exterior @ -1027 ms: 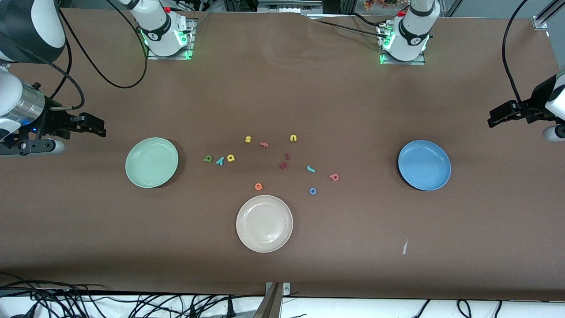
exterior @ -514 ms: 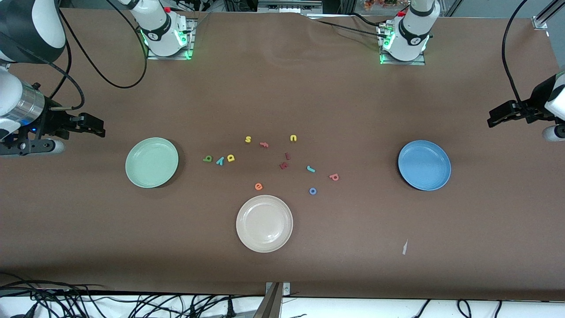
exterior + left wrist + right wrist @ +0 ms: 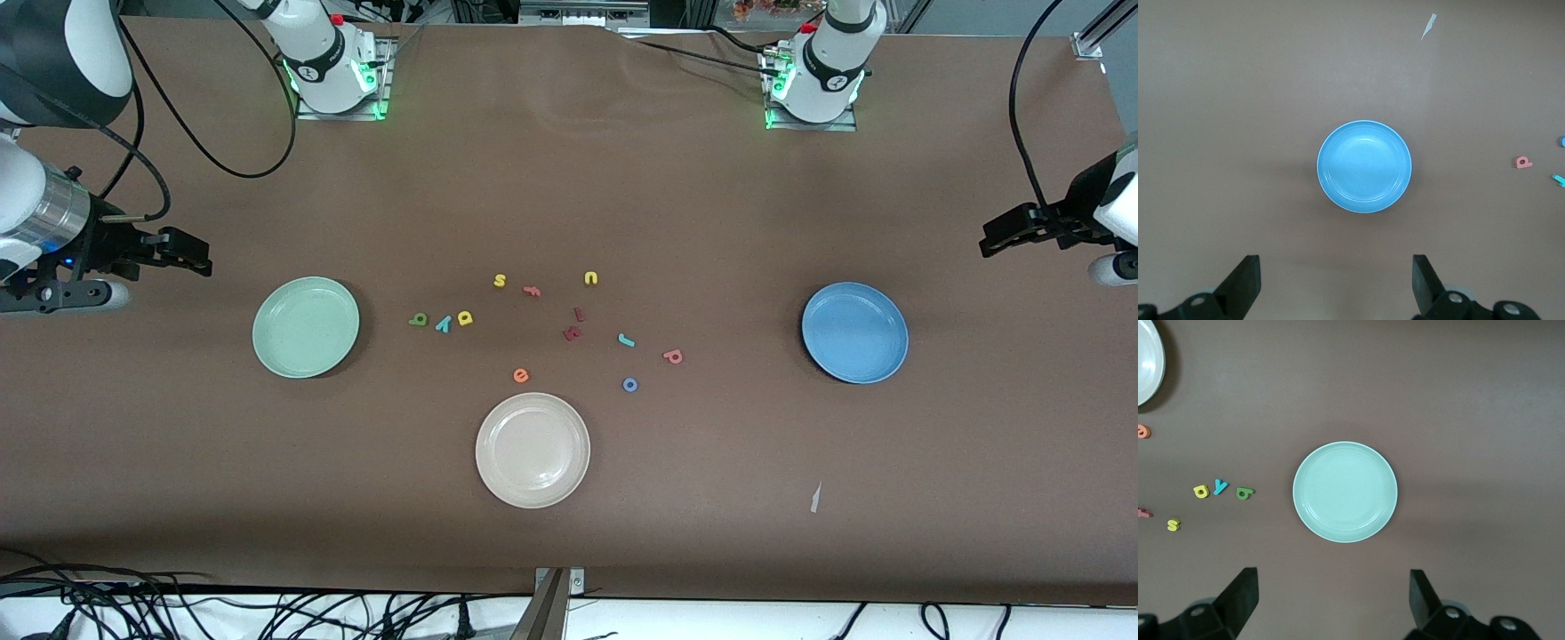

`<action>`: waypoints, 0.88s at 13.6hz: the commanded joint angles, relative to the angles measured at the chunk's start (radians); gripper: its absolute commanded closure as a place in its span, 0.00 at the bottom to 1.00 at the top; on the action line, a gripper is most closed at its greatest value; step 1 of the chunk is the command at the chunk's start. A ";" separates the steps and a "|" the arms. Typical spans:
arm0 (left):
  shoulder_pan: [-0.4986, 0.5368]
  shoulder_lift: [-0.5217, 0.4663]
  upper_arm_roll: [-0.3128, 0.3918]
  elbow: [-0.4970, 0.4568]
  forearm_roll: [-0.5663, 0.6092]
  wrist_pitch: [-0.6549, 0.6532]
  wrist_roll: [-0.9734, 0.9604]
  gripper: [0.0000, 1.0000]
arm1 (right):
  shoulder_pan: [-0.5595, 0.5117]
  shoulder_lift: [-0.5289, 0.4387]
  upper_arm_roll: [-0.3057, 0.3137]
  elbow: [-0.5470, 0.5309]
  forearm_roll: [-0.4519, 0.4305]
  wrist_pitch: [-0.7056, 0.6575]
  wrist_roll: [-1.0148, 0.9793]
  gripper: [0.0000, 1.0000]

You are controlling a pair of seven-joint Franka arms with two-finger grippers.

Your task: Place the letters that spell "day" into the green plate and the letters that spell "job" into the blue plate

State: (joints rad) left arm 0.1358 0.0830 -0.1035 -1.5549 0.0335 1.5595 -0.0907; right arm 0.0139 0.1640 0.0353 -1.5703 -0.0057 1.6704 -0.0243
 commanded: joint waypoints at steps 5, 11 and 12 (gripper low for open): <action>-0.005 -0.002 0.002 0.001 0.011 0.005 0.019 0.00 | 0.000 0.012 0.006 0.019 0.000 0.008 0.006 0.00; -0.005 -0.002 0.001 0.001 0.011 0.007 0.019 0.00 | 0.000 0.012 0.008 0.018 0.000 0.009 0.007 0.00; -0.007 -0.002 0.001 0.001 0.011 0.007 0.019 0.00 | 0.000 0.012 0.008 0.016 0.000 0.011 0.007 0.00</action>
State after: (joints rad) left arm 0.1329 0.0834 -0.1036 -1.5549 0.0335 1.5595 -0.0907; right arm 0.0150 0.1672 0.0378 -1.5703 -0.0056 1.6800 -0.0243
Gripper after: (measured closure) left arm 0.000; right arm 0.000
